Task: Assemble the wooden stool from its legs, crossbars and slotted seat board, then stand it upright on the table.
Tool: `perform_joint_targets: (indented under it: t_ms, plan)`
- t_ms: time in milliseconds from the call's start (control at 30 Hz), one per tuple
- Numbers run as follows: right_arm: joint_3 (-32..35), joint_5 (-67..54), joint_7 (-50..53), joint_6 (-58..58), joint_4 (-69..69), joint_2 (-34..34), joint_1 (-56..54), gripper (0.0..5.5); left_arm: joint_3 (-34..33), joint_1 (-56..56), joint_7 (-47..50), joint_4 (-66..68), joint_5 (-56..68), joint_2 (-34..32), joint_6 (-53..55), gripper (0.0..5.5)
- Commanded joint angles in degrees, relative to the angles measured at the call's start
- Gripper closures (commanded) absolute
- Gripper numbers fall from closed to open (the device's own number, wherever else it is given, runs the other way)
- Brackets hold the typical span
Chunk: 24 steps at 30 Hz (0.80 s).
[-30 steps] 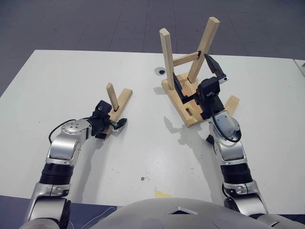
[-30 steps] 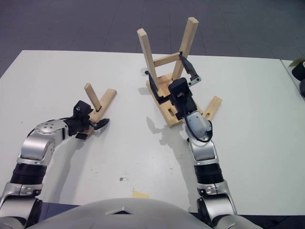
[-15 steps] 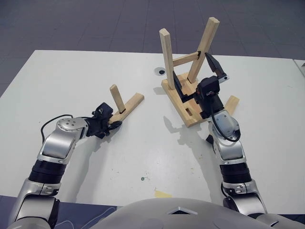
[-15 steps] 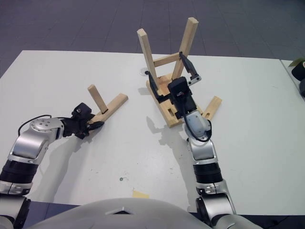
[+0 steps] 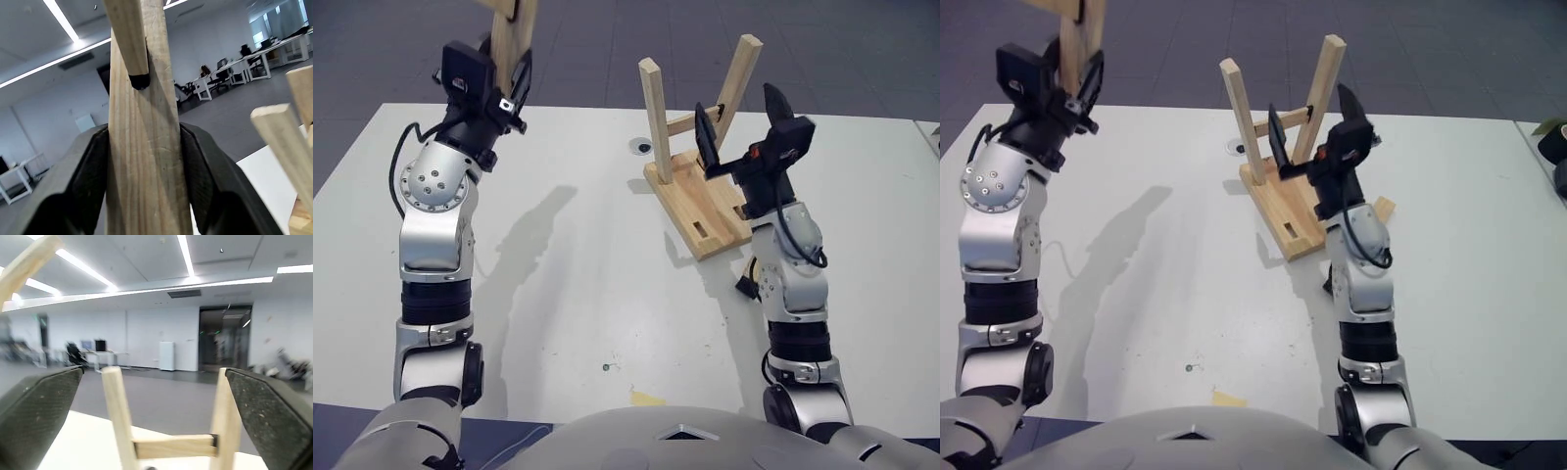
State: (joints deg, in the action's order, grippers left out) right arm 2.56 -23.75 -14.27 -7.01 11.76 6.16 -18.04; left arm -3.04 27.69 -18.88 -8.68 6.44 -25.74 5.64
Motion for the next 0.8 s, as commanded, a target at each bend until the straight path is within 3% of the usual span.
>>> perform_joint_targets:
  t_ms: [33, 133, 333, 800]
  plan:
    - [4.09, -31.90, -2.42, -19.07, 9.62, 0.12, -2.82, 0.10, 7.03, 0.40, -8.72, -3.35, -2.05, -1.97, -6.28, 3.41]
    - [4.25, -39.47, -2.06, -22.54, 11.07, 0.64, -3.63, 0.10, 10.03, -0.59, -13.86, -2.40, -0.58, -1.83, -7.21, 3.41]
    - [4.78, -41.85, 1.71, -24.57, 8.16, -0.44, -4.65, 0.10, 13.27, -3.61, -19.70, -4.20, 3.24, 0.46, -5.52, 3.41]
    - [7.82, -46.28, 5.34, -22.02, 11.34, -3.62, -3.24, 2.31, 14.80, -6.04, -19.32, -6.29, -0.57, 0.90, -6.50, 3.41]
